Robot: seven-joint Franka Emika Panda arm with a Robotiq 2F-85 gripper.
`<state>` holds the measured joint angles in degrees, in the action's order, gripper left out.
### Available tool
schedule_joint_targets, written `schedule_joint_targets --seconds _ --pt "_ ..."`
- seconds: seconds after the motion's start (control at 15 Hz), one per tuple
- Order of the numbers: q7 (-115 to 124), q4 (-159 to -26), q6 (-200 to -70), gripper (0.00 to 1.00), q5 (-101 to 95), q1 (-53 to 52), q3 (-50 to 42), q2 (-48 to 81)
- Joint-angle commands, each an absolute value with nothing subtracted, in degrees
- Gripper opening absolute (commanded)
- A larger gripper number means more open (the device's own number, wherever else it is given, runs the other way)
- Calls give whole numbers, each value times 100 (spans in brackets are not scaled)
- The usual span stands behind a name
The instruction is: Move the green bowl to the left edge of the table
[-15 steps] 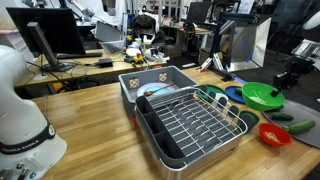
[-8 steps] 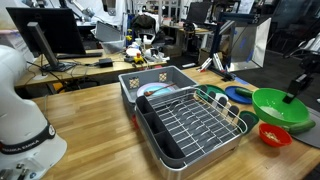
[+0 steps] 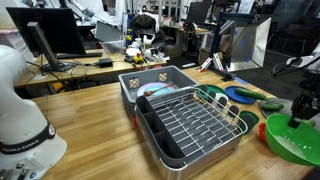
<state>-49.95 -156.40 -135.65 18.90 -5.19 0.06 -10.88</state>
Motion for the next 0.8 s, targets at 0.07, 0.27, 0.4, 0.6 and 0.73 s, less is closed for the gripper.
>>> schedule_joint_targets --seconds 0.07,0.27,0.4,0.6,0.73 --pt "-5929 -15391 -13370 1 1841 -683 -79 -612" --pt "-6000 -15124 -13547 1 1692 -697 85 -147" --pt "-5926 -14879 -13615 1 1669 -704 210 161" --pt "-5568 -14556 -13774 1 1524 -657 402 649" --pt "-5342 -14480 -13909 1 1365 -613 475 866"
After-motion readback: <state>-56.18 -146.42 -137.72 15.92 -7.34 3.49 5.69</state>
